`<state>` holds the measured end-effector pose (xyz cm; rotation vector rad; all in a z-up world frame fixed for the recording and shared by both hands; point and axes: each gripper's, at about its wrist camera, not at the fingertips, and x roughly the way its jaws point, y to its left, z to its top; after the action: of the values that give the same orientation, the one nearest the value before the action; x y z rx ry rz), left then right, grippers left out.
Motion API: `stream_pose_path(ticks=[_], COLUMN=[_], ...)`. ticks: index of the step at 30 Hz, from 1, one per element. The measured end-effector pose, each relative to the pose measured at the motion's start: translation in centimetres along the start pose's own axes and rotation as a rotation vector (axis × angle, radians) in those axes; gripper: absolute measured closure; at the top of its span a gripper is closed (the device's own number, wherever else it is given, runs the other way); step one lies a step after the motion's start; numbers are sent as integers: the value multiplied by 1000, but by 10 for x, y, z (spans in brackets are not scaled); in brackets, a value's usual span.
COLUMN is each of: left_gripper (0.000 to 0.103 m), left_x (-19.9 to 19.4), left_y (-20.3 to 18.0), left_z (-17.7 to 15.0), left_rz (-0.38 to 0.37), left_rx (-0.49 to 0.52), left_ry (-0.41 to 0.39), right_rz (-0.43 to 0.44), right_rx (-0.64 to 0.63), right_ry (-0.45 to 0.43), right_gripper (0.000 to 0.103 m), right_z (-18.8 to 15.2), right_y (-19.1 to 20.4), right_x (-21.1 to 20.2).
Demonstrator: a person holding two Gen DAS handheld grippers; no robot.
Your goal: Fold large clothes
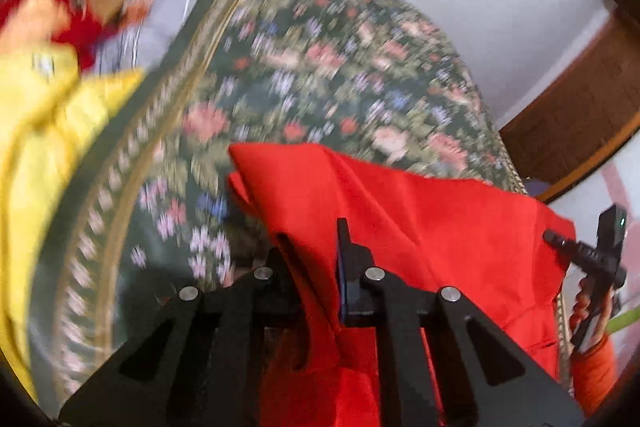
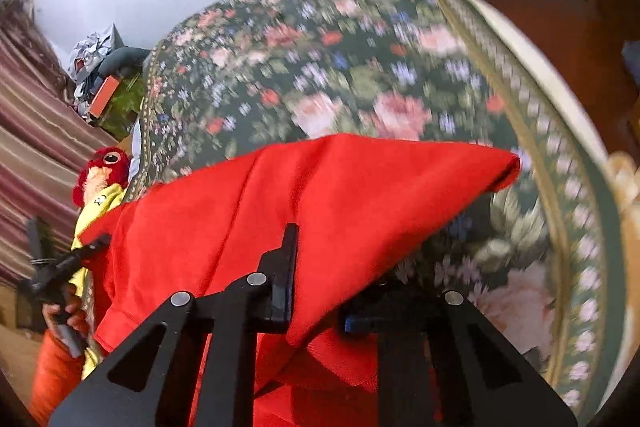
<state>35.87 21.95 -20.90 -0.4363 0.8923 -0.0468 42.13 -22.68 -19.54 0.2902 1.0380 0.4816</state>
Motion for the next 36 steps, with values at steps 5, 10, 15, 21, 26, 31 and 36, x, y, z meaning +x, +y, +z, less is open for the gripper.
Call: stream_pose_path(ticks=[5,10,15,21,26,31,36], left_gripper=[91,91,91,91,90,84,75], left_x=[-27,-21,13,58,92,113,113], left_y=[-23,-33,-28,-8,7,22,27], left_z=[30,61,85,95,92,85,76], left_rz=[16,57,90,123,131,136,180], left_rx=[53,81,63,31,24,-23,-20], left_ry=[-91,-131,-122,-84,-28,13,-3], right_rz=[9,-13,-62,-104,-117,-151,-235], right_rx=[-28,-30,-25,-21,-31,-80,-176], right_ry=[-54,-103,-130,-108,-83,-71,-88], right_gripper=[89,89,89,89,89,87,76], right_z=[28,56,72,81,79,75,66], right_y=[15,26,22,4,-7,-6,4], right_x=[-9,-1,17,46,63,71,70])
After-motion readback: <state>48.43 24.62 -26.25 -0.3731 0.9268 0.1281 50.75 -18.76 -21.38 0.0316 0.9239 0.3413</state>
